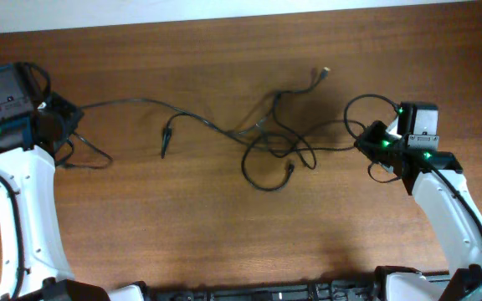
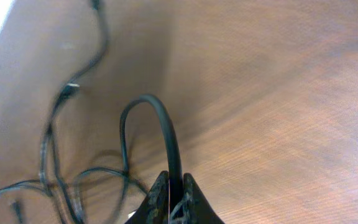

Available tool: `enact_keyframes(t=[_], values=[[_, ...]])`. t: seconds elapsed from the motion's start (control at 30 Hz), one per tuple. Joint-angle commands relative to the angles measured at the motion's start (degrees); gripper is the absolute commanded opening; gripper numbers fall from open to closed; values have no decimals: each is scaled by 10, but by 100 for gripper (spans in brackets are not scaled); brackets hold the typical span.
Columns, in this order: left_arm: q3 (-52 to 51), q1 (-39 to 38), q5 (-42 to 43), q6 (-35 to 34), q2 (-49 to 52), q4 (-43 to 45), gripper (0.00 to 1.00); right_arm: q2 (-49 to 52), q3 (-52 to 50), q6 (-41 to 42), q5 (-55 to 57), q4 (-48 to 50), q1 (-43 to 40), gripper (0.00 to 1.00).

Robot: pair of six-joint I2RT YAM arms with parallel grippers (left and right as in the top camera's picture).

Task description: Untangle cables

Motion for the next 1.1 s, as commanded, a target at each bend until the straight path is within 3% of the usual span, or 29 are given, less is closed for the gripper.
enact_keyframes(t=[0.0,0.1,0.13,0.17,0.27,0.3,0.47,0.6,0.7,0.8,0.83,0.9,0.93,0.97,1.07], values=[[9,-30,141,3,2,9,0,-2,0,-78,-111,54,46,11],[9,-100,164,15,27,10,0,-2,0,-118,-113,78,140,13],[9,-123,164,15,37,11,1,-2,0,-143,-111,78,174,26],[9,-151,164,15,48,11,13,-2,0,-173,-106,78,202,48],[9,-210,144,14,82,11,93,-3,2,-176,-71,89,220,70],[9,-224,132,14,94,10,99,-3,7,-177,-73,93,216,75],[9,-270,131,14,140,11,99,-2,23,-177,-85,95,214,82],[9,-292,131,14,162,13,99,2,23,-238,52,102,214,84],[9,-296,131,14,169,13,99,42,23,-260,62,104,215,84],[9,-313,134,14,176,15,99,96,23,-260,52,106,215,81],[9,-327,146,12,183,15,99,127,23,-260,-1,108,215,63],[9,-348,153,5,190,16,99,139,23,-252,-56,120,215,36],[9,-366,153,5,190,20,99,135,28,-228,-99,135,215,16],[9,-381,153,5,190,28,99,135,38,-207,-151,146,215,4],[9,-406,110,5,191,56,99,133,106,-189,-267,135,215,4]])
